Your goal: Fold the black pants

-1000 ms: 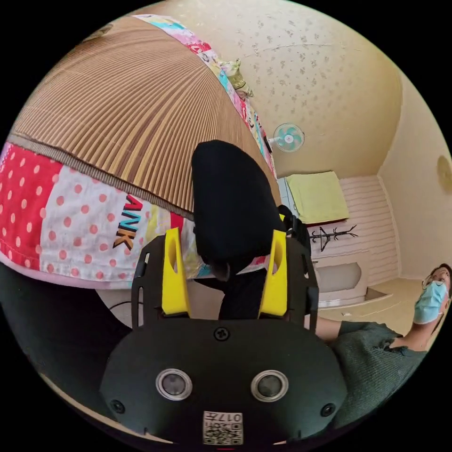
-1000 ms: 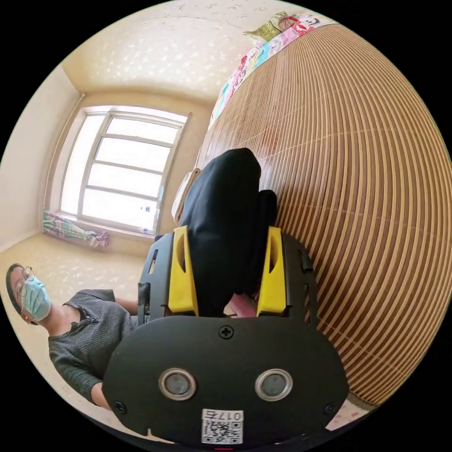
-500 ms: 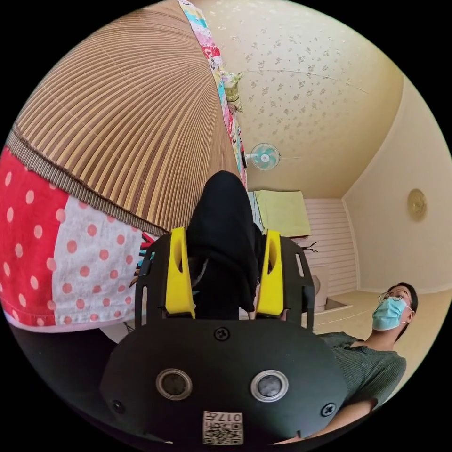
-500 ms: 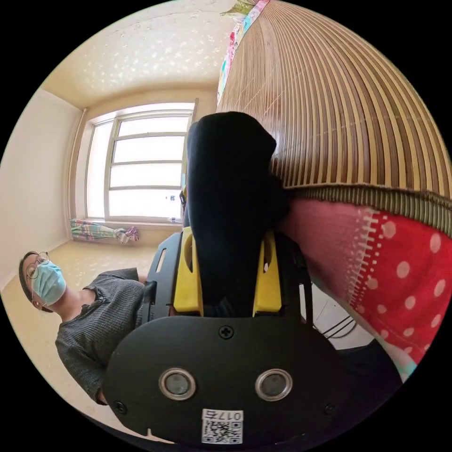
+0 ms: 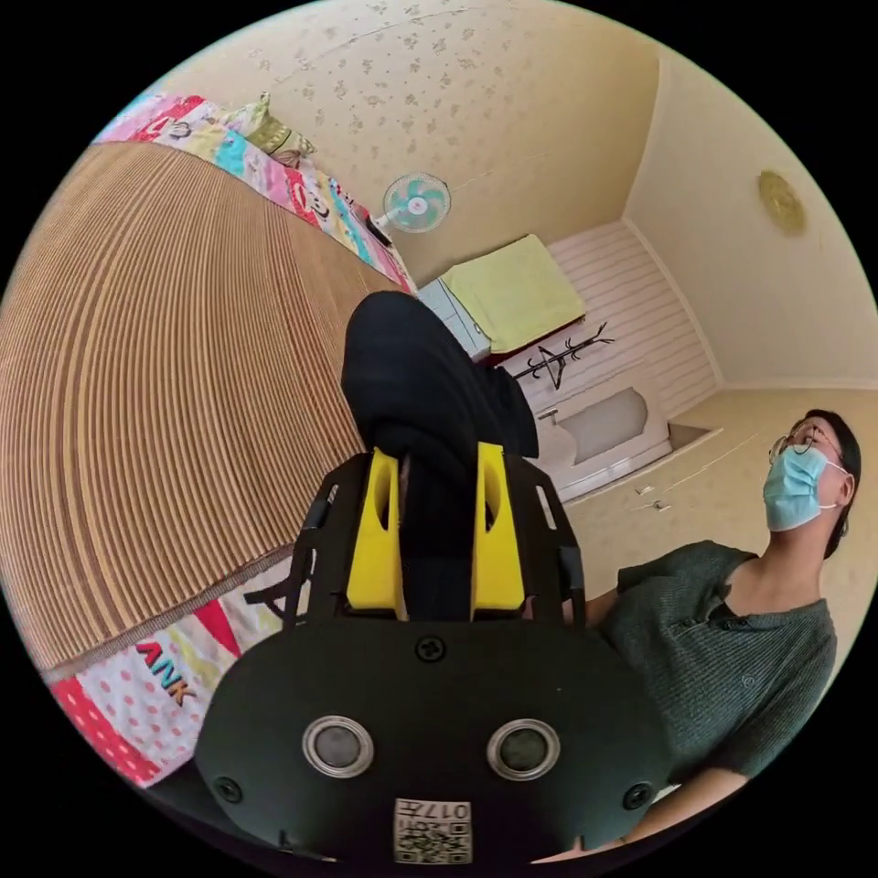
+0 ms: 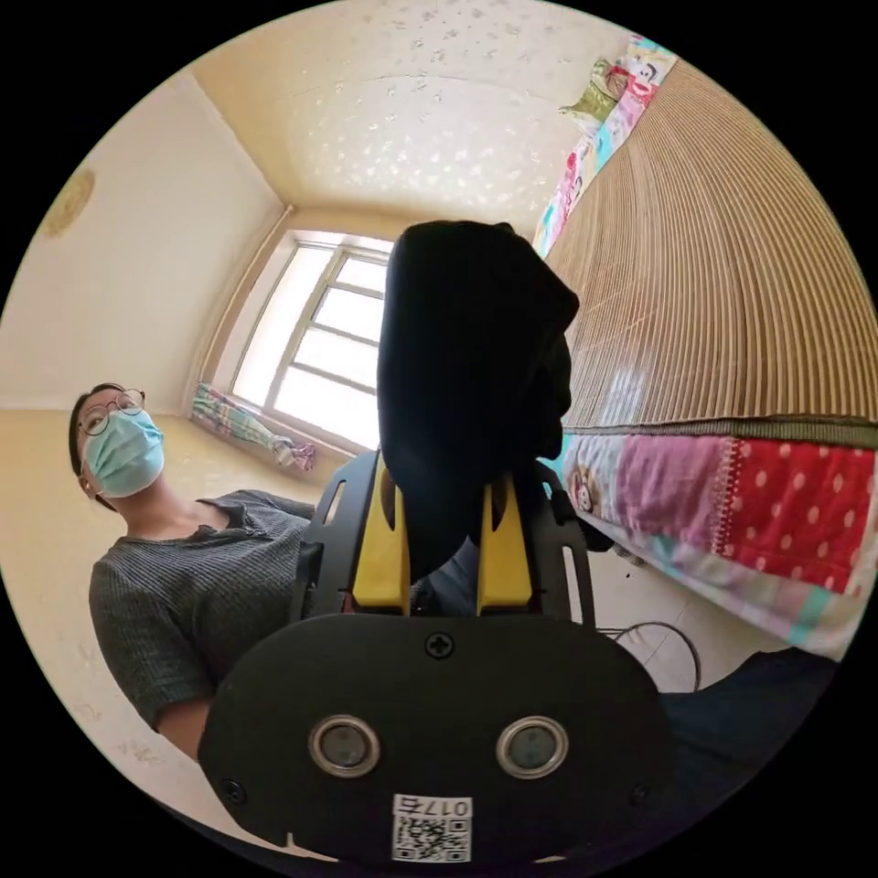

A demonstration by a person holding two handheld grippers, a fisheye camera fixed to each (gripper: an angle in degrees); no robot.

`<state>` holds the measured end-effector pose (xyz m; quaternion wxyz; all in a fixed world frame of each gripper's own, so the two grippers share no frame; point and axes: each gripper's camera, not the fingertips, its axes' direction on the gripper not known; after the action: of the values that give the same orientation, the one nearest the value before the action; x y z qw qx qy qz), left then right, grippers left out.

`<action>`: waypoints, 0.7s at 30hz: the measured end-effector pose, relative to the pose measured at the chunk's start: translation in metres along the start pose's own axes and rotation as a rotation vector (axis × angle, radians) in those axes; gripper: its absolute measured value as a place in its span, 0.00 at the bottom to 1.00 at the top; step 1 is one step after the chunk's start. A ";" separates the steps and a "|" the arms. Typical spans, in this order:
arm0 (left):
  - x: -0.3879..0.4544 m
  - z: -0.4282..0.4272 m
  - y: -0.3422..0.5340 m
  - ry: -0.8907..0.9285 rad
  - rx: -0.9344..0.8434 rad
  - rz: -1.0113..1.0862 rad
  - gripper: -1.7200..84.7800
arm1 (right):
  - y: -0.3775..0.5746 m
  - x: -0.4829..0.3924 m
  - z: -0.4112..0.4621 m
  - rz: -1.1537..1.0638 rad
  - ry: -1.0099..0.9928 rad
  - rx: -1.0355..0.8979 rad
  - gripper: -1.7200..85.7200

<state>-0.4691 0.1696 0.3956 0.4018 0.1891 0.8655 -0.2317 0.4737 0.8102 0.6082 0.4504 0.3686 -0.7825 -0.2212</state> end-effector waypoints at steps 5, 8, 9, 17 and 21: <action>0.101 0.111 -0.142 0.146 -0.136 0.255 0.18 | 0.008 -0.123 -0.141 -0.150 0.086 0.384 0.16; 0.164 0.191 -0.226 0.274 -0.205 0.327 0.21 | 0.024 -0.173 -0.217 -0.215 0.122 0.660 0.16; 0.182 0.215 -0.247 0.290 -0.192 0.337 0.21 | 0.028 -0.180 -0.230 -0.222 0.129 0.714 0.16; 0.137 0.299 -0.210 0.541 -0.286 0.110 0.19 | 0.043 -0.125 -0.367 0.233 0.481 1.051 0.16; 0.067 0.260 -0.151 0.391 -0.298 0.033 0.18 | 0.035 -0.103 -0.395 0.203 0.238 0.977 0.17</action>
<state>-0.4296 -0.0889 0.2325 0.2539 0.1829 0.9483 -0.0539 0.8369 0.9067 0.7726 0.3307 0.4809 -0.7698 0.2584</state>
